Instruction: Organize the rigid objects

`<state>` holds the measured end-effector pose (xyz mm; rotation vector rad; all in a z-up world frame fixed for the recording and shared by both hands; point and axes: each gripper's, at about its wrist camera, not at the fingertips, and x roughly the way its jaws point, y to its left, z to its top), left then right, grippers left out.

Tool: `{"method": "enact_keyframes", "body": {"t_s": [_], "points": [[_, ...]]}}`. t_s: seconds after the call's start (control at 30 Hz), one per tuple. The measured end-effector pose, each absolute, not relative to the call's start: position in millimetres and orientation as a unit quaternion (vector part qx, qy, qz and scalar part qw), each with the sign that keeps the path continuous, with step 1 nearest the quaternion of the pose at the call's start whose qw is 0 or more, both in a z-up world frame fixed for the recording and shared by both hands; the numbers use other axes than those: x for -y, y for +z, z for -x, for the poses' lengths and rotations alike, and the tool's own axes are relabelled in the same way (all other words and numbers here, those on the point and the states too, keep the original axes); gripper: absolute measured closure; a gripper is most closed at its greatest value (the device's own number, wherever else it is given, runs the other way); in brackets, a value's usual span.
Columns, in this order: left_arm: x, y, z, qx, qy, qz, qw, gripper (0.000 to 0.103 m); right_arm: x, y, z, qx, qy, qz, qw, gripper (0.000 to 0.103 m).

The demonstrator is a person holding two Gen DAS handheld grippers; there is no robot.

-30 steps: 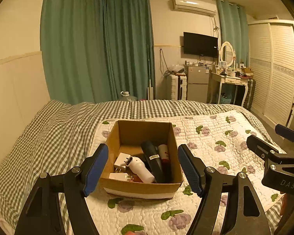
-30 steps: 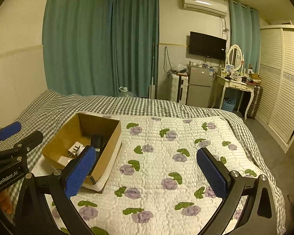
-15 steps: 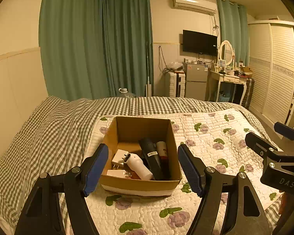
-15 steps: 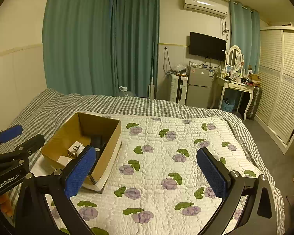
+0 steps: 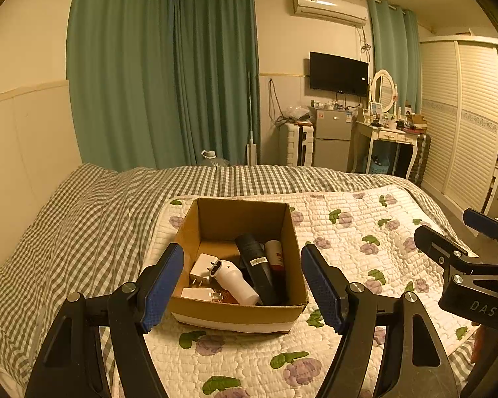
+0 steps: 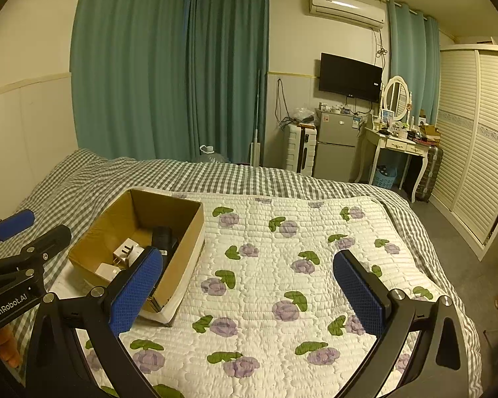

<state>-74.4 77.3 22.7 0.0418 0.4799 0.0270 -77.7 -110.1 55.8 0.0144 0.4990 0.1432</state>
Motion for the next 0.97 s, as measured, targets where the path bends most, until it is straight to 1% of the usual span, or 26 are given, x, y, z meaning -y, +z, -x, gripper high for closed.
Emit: {"method": "enact_keyframes", "body": {"t_s": [0.97], "points": [[-80.6, 17.1, 75.0, -0.239, 0.025, -0.013, 0.971, 0.027, 109.8, 53.5, 76.5, -0.25, 0.072, -0.003, 0.966, 0.0]]}}
